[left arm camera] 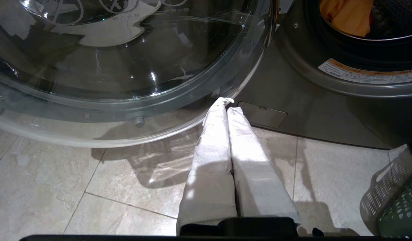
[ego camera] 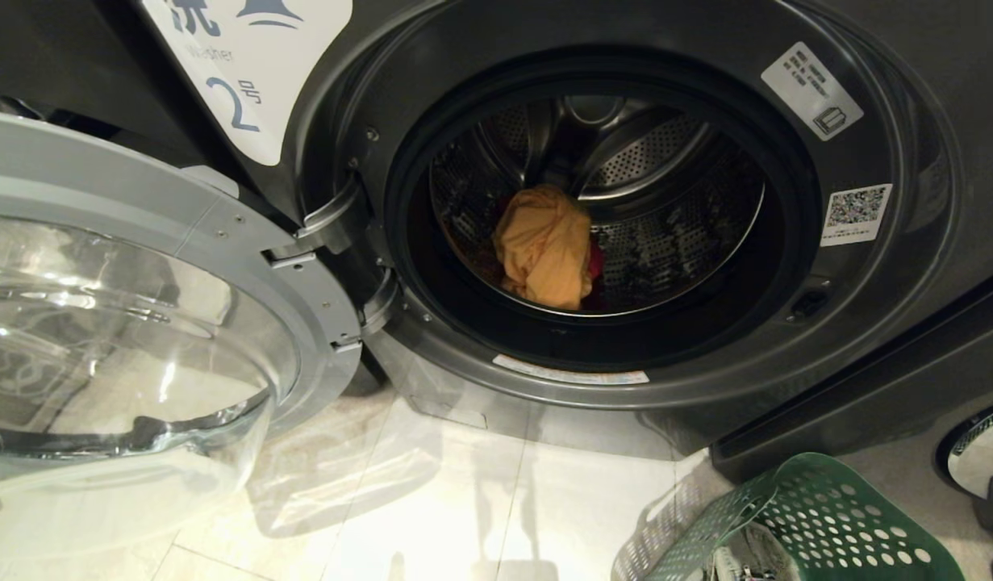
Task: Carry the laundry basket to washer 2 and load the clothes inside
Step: Place the clothes into the washing machine
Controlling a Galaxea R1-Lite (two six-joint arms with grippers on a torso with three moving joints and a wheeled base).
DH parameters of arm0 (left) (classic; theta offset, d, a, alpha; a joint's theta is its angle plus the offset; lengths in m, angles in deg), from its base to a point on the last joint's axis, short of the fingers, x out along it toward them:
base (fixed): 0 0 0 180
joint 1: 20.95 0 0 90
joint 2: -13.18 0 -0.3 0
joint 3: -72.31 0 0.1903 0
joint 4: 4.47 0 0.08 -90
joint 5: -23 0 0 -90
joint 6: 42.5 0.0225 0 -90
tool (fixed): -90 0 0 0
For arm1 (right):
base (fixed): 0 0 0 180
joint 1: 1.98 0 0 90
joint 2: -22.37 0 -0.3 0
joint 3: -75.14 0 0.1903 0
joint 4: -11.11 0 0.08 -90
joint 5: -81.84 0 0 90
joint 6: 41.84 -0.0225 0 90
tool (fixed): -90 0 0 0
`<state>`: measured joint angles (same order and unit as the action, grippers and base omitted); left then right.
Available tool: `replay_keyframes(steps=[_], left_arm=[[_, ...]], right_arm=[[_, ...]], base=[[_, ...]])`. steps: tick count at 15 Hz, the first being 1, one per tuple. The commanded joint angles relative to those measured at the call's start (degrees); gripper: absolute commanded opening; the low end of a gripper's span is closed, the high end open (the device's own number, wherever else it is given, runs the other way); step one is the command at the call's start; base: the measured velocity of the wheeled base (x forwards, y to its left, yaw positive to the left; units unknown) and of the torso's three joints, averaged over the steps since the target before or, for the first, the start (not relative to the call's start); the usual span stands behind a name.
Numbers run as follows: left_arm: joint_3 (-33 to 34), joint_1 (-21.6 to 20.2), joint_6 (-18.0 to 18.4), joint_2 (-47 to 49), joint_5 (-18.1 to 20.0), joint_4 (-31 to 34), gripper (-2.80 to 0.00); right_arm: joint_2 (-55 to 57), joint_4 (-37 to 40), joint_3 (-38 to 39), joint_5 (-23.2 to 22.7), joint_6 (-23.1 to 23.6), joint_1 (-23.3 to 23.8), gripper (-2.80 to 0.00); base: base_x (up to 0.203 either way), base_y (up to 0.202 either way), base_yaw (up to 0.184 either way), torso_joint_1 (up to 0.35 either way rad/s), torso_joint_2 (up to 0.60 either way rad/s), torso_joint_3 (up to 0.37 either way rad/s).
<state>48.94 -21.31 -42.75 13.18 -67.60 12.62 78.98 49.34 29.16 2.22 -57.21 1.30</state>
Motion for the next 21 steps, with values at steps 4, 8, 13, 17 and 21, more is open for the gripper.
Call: replay_keyframes(steps=[4,8,13,17,21], left_arm=[[2.3,0.0,0.0,0.0,0.0,-0.1,-2.8],[2.3,0.0,0.0,0.0,0.0,-0.1,-2.8],[2.3,0.0,0.0,0.0,0.0,-0.1,-2.8],[2.3,0.0,0.0,0.0,0.0,-0.1,-2.8],[2.3,0.0,0.0,0.0,0.0,-0.1,-2.8]], right_arm=[[18.1,-7.1,5.9,-0.2,-10.2,0.0,-2.8],[33.8,-25.2,12.9,-1.9,-11.9,0.0,-2.8],[56.1,-50.4,20.4,-3.3,-12.6,0.0,-2.8],[68.9,-60.1,19.3,-7.7,-12.6,1.0,-2.8],[71.0,-53.6,9.5,-11.6,-12.4,2.5,-2.8]], base=[[0.0,0.0,0.0,0.0,0.0,0.0],[0.0,0.0,0.0,0.0,0.0,0.0],[0.0,0.0,0.0,0.0,0.0,0.0],[0.0,0.0,0.0,0.0,0.0,0.0],[0.0,0.0,0.0,0.0,0.0,0.0]])
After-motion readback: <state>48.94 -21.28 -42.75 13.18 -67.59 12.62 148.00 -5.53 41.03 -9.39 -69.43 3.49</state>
